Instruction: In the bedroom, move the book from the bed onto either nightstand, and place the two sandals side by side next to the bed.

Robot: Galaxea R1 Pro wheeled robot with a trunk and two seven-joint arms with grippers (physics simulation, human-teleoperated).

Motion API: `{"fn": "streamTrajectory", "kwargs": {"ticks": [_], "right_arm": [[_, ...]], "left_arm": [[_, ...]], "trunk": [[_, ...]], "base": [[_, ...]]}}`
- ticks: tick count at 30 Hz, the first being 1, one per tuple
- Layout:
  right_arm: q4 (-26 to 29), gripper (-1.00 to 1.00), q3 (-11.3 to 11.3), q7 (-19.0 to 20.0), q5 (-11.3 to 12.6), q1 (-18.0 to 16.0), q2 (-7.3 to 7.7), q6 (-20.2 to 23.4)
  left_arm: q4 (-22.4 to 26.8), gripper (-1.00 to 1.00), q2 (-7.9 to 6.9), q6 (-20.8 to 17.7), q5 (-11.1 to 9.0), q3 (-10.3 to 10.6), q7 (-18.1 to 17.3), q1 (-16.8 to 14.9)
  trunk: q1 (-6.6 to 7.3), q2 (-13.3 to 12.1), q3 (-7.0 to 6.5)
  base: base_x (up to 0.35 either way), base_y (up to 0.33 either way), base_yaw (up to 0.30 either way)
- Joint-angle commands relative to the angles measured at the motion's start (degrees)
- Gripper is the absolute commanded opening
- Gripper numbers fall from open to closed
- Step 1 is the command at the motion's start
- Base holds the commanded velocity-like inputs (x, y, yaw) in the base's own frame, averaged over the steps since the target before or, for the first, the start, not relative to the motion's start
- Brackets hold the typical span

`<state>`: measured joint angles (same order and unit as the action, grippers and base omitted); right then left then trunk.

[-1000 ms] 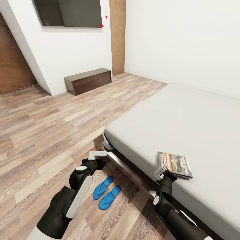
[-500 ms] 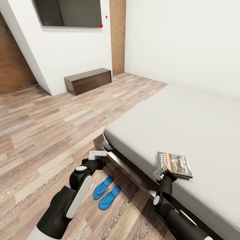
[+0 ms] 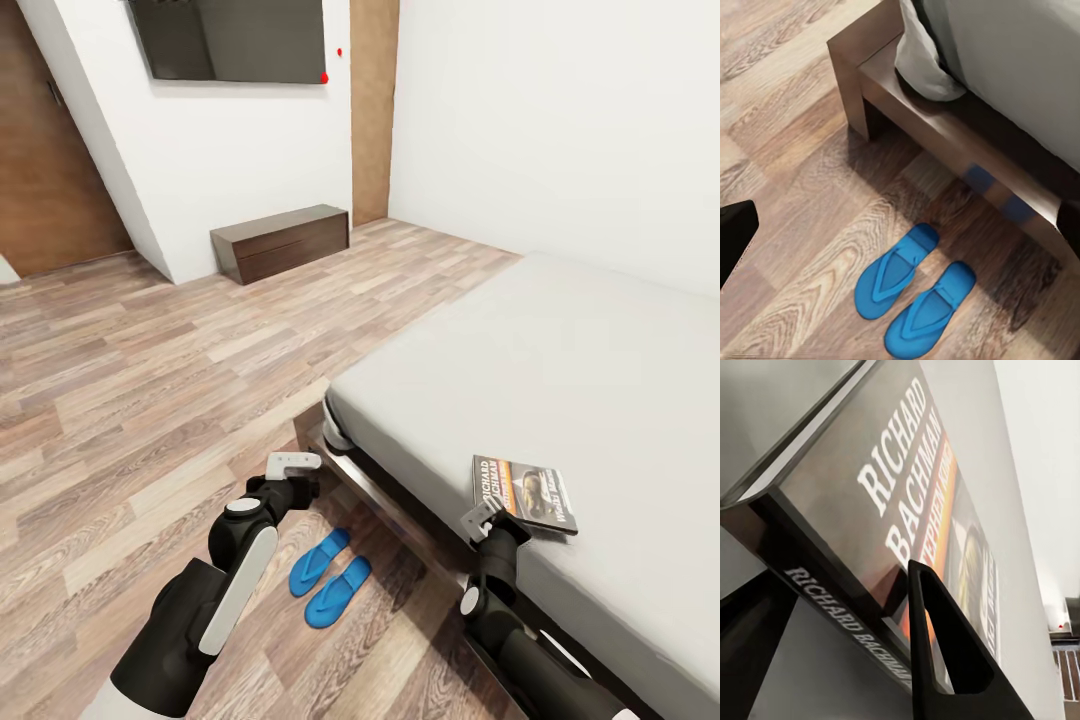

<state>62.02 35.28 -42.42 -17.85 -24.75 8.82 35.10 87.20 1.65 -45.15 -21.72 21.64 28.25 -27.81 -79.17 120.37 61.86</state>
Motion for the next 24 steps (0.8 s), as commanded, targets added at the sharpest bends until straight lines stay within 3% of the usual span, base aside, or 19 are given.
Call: {"fn": "streamTrajectory", "kwargs": {"ticks": [1,15,20,24], "right_arm": [[0.0,-1.00,0.2,-0.1,-0.1,0.0,0.06,0.3],[0.0,-1.00,0.2,-0.1,-0.1,0.0,0.06,0.3],[0.0,-1.00,0.2,-0.1,-0.1,0.0,0.06,0.3],[0.0,-1.00,1.5,-0.1,0.0,0.0,0.06,0.3]], "left_arm": [[0.0,1.00,0.01,-0.1,-0.6,0.1,0.6,-0.1],[0.0,1.00,0.11,-0.1,-0.7,0.1,0.6,-0.1],[0.1,1.00,0.11,-0.1,-0.6,0.1,0.6,-0.1],[0.0,1.00,0.11,-0.1,-0.6,0.1,0.6,-0.1]], "trunk": [[0.23,-0.4,-0.14],[3.31,-6.0,-2.65],[3.31,-6.0,-2.65],[3.31,-6.0,-2.65]], "base": [[0.000,0.000,0.260],[0.000,0.000,0.271],[0.000,0.000,0.273],[0.000,0.000,0.273]]}}
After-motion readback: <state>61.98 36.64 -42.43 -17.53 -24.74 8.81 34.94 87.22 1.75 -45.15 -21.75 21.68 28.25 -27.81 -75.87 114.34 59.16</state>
